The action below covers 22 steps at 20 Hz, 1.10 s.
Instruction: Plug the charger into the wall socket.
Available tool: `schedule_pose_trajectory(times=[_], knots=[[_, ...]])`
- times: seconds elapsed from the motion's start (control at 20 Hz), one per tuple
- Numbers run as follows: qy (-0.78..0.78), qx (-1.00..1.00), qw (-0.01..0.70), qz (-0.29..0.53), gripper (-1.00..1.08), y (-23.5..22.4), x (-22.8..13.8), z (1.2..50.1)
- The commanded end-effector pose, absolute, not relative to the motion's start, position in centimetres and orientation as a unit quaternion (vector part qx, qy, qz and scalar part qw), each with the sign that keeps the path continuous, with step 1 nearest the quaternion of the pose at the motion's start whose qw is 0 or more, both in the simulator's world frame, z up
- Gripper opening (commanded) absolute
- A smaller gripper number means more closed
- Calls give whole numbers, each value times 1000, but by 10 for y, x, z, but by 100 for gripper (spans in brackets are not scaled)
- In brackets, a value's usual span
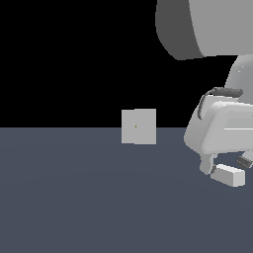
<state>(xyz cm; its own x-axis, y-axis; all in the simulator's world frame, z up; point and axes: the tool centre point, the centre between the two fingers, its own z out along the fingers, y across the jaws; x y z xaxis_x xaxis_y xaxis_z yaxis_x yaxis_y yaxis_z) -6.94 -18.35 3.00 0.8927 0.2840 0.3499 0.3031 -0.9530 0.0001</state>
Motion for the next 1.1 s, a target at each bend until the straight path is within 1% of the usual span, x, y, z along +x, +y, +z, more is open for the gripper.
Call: schedule_pose_trajectory(times=[0.0,0.3,0.35,1.05], knots=[[-151,-972,27,-176,100,-184,-69,20],[-151,-972,27,-176,100,-184,-69,12],[-151,-972,27,-176,-100,-184,-69,12],[-147,-973,27,-176,-100,-181,-69,13]])
